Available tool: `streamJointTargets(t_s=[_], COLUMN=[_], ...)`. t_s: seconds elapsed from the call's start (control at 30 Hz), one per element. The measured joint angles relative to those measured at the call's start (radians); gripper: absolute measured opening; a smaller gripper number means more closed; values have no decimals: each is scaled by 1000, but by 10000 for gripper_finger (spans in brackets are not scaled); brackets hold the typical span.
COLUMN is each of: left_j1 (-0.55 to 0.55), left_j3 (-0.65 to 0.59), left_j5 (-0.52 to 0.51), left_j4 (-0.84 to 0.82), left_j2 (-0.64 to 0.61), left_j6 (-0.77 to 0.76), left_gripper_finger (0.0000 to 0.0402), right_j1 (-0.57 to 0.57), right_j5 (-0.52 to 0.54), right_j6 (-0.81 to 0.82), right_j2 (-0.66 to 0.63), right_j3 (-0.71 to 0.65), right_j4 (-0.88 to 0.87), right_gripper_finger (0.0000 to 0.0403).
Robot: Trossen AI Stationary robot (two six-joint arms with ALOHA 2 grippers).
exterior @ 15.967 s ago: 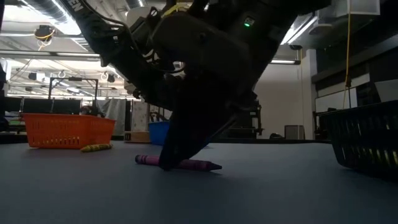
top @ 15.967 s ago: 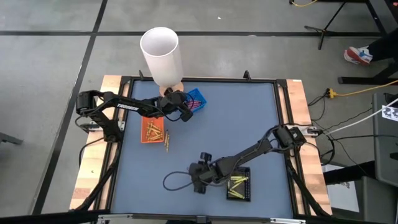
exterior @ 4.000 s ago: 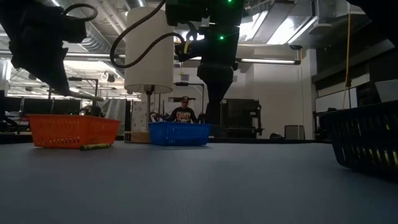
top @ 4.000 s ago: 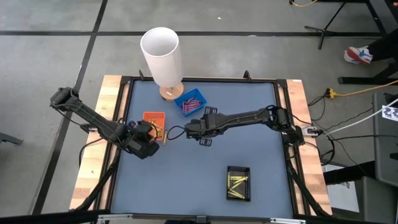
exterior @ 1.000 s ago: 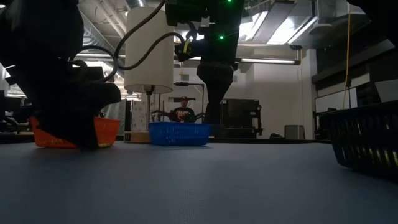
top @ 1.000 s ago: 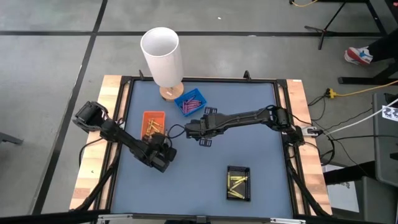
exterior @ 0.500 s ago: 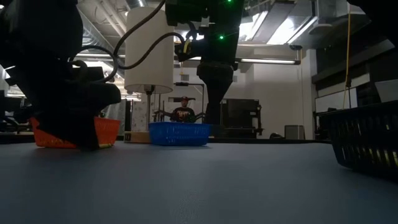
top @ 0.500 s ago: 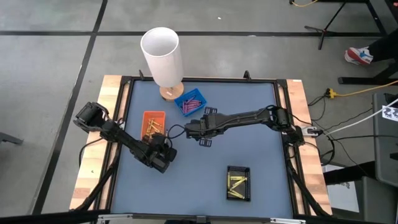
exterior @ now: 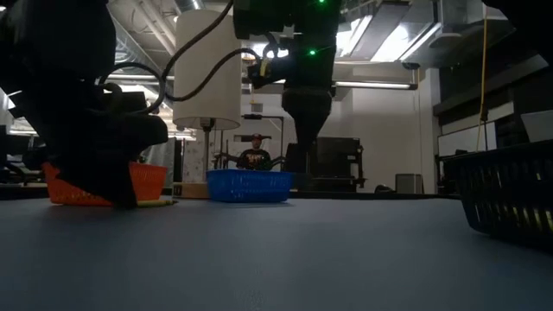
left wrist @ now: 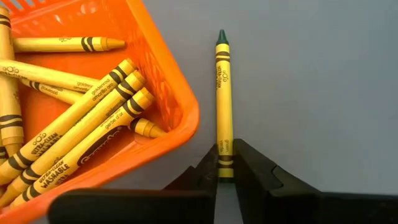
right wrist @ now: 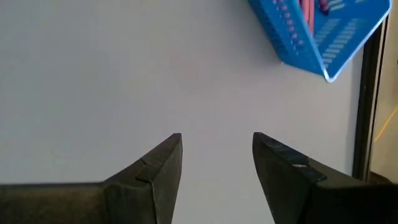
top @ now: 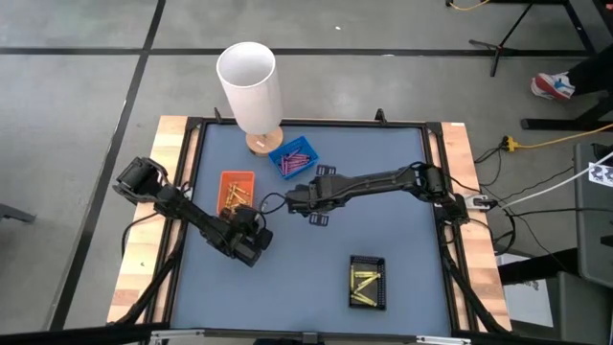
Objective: Sort crayons
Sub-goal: Put the green crayon into the black bin
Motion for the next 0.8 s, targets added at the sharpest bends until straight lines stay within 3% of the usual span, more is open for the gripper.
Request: streamJointTargets(t_s=[0.23, 0.8], left_j1=[-12, -60], left_j3=[-1, -4], left_j5=[-11, -71], left_j4=[-4, 54], left_j2=[1, 1], left_j6=[20, 23], left_gripper_finger=[9, 6], right_j1=[1, 1], right_j5=[0, 0], right_j6=[0, -27], right_j2=[-25, -196], right_j3=[0, 1], right_j4=[-102, -147], right_gripper_finger=[195, 195])
